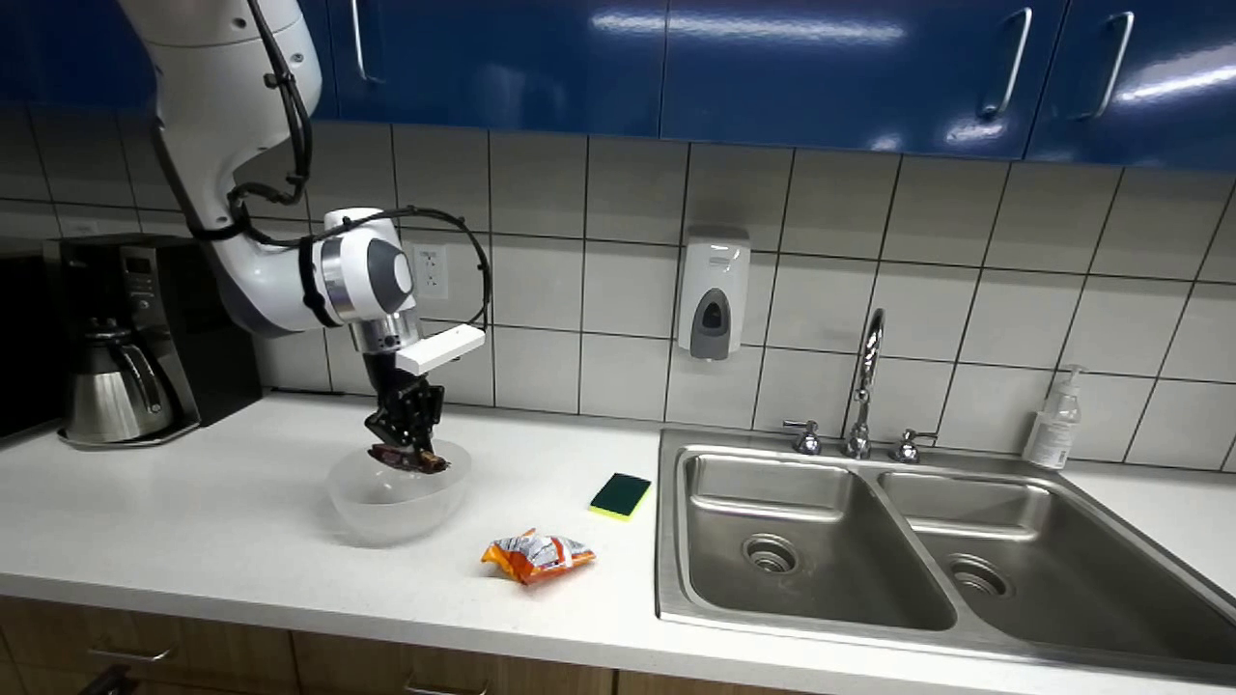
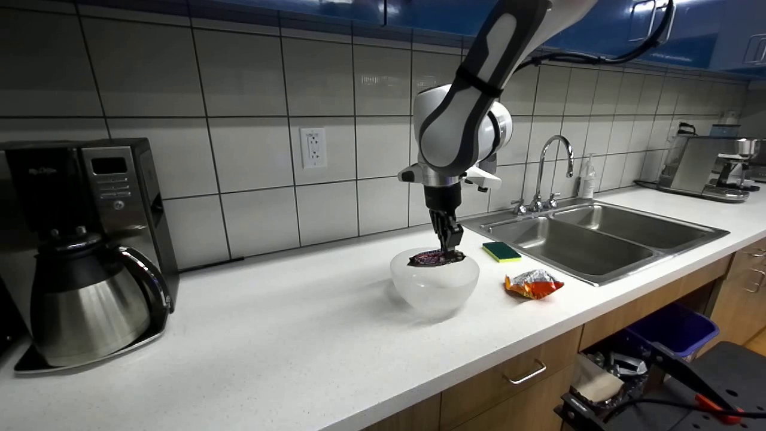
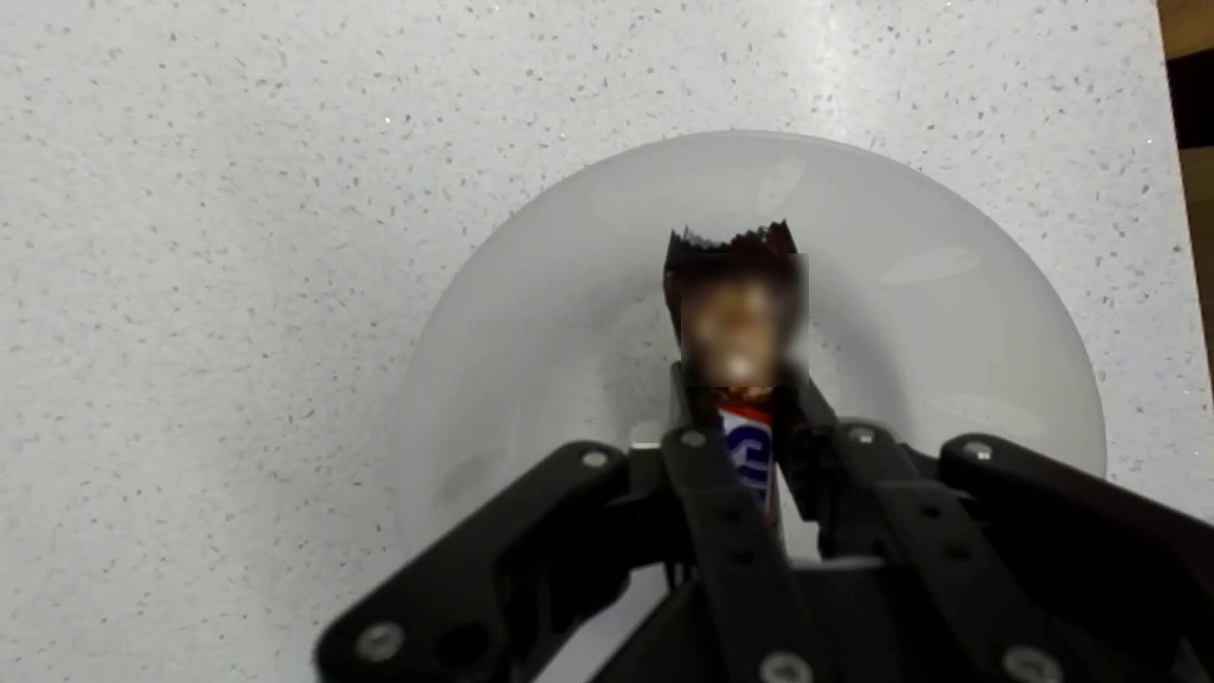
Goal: Put the black packet in the bowl
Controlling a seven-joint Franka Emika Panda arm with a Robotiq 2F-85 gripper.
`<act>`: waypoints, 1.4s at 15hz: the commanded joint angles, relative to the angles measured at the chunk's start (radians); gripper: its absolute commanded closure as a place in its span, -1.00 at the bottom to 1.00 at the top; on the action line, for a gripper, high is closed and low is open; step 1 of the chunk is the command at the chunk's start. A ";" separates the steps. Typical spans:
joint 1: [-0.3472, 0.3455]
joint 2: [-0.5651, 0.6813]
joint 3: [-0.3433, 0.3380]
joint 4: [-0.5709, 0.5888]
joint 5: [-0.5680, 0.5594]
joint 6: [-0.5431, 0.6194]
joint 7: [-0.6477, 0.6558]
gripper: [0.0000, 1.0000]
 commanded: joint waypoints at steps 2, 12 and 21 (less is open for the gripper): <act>-0.017 0.023 0.012 0.008 0.014 -0.003 -0.050 0.90; -0.011 0.036 0.005 0.009 0.004 -0.002 -0.052 -0.67; 0.008 -0.065 -0.019 -0.053 0.003 -0.016 0.036 -1.00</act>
